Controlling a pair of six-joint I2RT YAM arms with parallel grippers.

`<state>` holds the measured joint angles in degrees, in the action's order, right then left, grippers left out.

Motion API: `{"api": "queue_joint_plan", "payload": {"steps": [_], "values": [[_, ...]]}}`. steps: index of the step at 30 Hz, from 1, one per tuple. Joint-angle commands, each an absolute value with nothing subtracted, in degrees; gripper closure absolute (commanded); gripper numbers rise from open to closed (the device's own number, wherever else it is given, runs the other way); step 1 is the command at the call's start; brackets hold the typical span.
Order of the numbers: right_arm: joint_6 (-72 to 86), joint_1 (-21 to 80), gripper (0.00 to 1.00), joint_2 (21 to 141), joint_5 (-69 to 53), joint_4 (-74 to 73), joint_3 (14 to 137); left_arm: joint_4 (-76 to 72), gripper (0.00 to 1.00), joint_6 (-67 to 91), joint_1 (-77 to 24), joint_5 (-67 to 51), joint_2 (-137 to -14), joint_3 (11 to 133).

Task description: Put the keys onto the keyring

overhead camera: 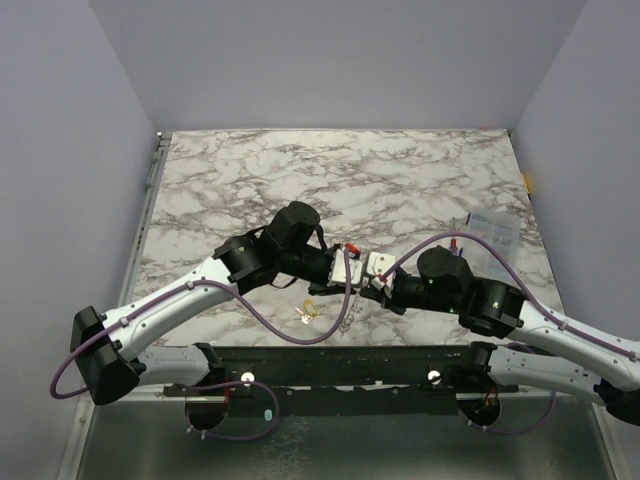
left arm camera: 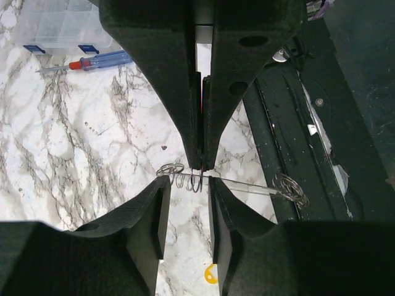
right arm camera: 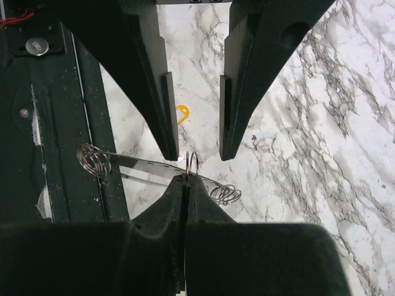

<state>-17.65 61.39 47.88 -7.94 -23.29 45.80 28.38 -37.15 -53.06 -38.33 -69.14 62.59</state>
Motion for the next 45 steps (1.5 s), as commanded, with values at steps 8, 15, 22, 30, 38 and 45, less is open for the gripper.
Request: {"api": "queue_joint_plan", "payload": {"steps": [8, 15, 22, 30, 38, 45], "values": [[-18.54, 61.79, 0.99, 48.14, -5.68, -18.28, 47.99, 30.5, 0.5, -38.84, -54.15, -37.62, -73.04, 62.75], [-18.81, 61.79, 0.99, 46.94, -5.64, -17.75, 47.44, 27.74, 0.52, -39.01, -53.88, -37.43, -70.61, 61.6], [-18.79, 61.81, 0.99, 45.89, -5.64, -17.63, 47.26, 23.24, 0.53, -39.74, -53.53, -34.43, -66.28, 58.06], [-18.63, 61.79, 0.99, 46.11, -5.93, -17.49, 47.34, 18.18, 0.56, -40.38, -53.53, -34.19, -63.53, 54.24], [-18.54, 61.79, 0.99, 47.03, -6.24, -18.1, 47.37, 17.9, 0.6, -40.72, -53.53, -32.88, -63.02, 54.75], [-18.7, 61.79, 0.99, 47.39, -6.16, -18.01, 47.39, 17.92, 0.72, -40.01, -53.57, -33.0, -63.54, 55.27]]}}
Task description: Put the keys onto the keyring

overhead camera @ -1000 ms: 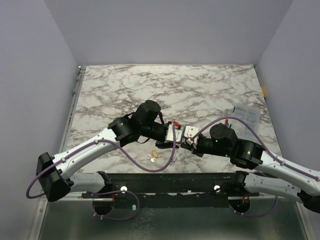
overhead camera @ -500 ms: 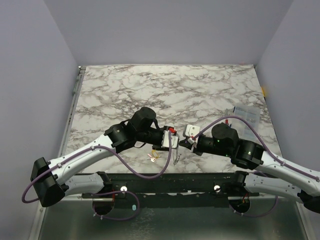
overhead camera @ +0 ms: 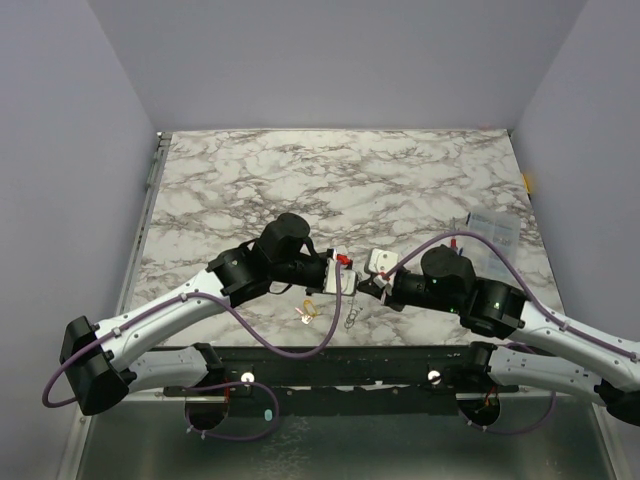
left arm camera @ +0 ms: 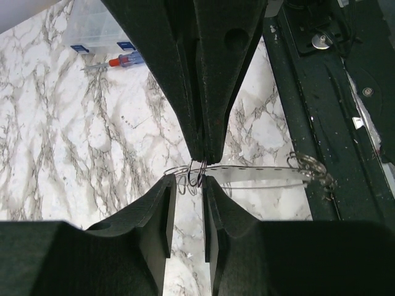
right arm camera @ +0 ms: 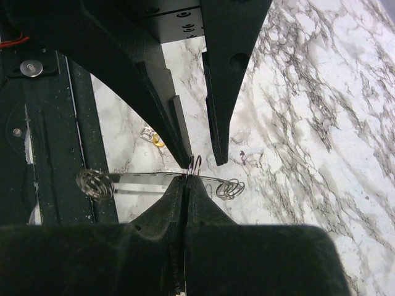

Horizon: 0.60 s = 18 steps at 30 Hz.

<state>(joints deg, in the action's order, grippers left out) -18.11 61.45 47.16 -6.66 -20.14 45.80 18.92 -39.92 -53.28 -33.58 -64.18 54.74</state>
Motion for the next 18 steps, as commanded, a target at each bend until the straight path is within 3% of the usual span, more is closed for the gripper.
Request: {"api": "queue_joint_plan", "payload": {"steps": [1, 5, 6, 13, 18], "values": [[-18.72, 61.79, 0.99, 47.49, -6.15, -18.09, 47.45, 17.87, 0.74, -39.96, -53.53, -33.1, -63.67, 55.35], [-18.74, 61.79, 0.99, 47.36, -6.23, -17.79, 47.38, 17.91, 0.98, -39.86, -53.55, -33.94, -64.66, 55.38], [-18.78, 61.79, 0.99, 47.27, -6.24, -17.57, 47.31, 17.93, 1.0, -39.9, -53.53, -34.19, -64.99, 55.37], [-18.62, 61.79, 0.99, 46.29, -5.76, -15.98, 46.25, 15.72, 1.0, -39.72, -53.54, -36.24, -64.92, 54.35], [-17.75, 61.79, 0.77, 44.97, -5.69, -14.55, 45.57, 2.81, 1.0, -31.75, -53.58, -36.49, -60.88, 48.44]]}}
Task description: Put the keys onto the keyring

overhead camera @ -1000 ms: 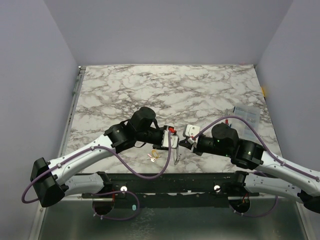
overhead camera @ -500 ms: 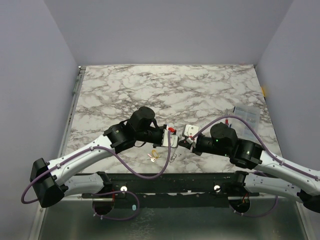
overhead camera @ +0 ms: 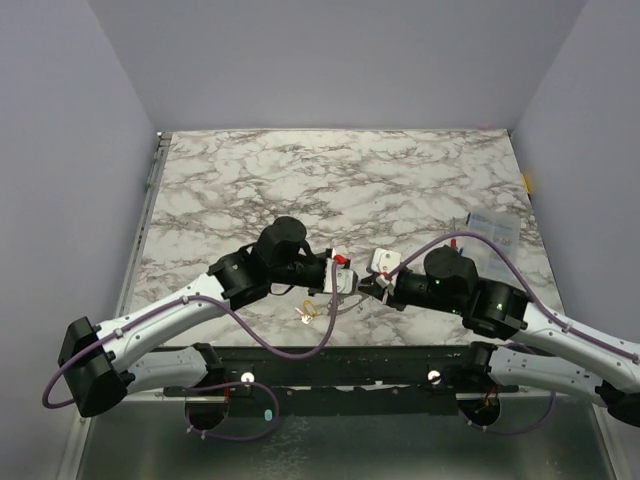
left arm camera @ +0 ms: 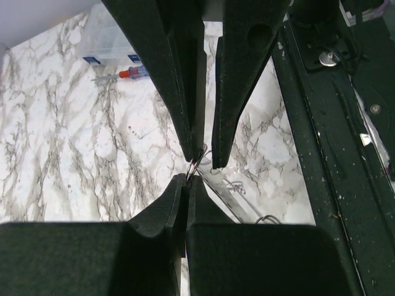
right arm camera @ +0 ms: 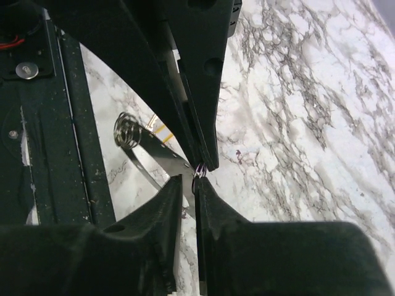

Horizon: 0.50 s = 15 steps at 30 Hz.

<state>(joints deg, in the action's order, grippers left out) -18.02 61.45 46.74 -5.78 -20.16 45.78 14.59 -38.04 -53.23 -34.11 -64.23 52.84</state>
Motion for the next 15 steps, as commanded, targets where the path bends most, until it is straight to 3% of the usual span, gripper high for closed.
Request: {"api": "queue_joint_plan", "payload": {"steps": [1, 8, 15], "values": [[-17.64, 61.79, 0.74, 44.53, -5.63, -14.32, 45.39, -0.52, 1.0, -29.76, -53.46, -35.98, -59.85, 47.01], [-17.15, 61.79, 0.6, 40.03, -1.32, -11.64, 44.29, -20.15, 1.0, -14.05, -53.2, -32.41, -54.69, 37.53], [-16.47, 61.79, 0.57, 32.12, -1.95, -5.34, 40.01, -35.42, 1.0, 3.32, -53.17, -24.79, -49.51, 28.13]]}}
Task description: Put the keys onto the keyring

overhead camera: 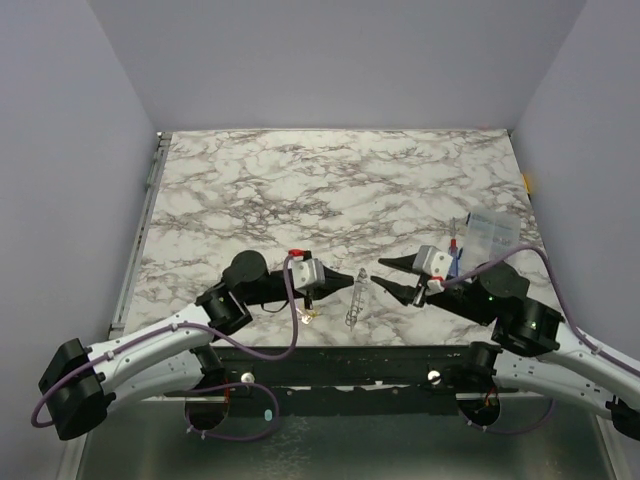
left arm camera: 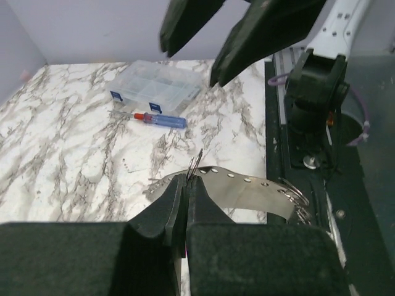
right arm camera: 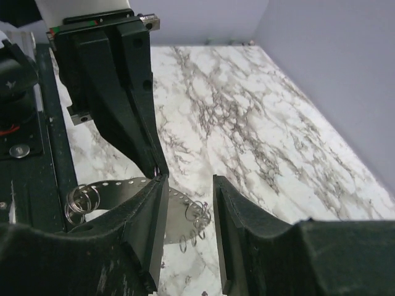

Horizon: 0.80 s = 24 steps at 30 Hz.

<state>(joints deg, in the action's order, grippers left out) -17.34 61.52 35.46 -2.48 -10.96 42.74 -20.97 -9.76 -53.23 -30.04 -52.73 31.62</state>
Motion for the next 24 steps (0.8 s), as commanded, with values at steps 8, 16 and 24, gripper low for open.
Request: {"api": "queue_joint_plan", "payload": {"steps": [8, 16, 24], "values": [[-13.98, 61.79, 0.57, 32.61, -7.74, -3.77, 39.25, -57.76, 1.0, 19.43, -53.18, -18.97, -46.86, 18.42], [-16.15, 61.79, 0.59, 38.31, -13.23, -2.27, 42.32, -60.37, 1.0, 18.91, -53.19, -20.25, -46.09, 16.56], [-17.77, 61.79, 0.6, 43.44, -13.37, -4.83, 45.26, -60.38, 1.0, 17.24, -53.17, -22.77, -46.75, 16.16]]}}
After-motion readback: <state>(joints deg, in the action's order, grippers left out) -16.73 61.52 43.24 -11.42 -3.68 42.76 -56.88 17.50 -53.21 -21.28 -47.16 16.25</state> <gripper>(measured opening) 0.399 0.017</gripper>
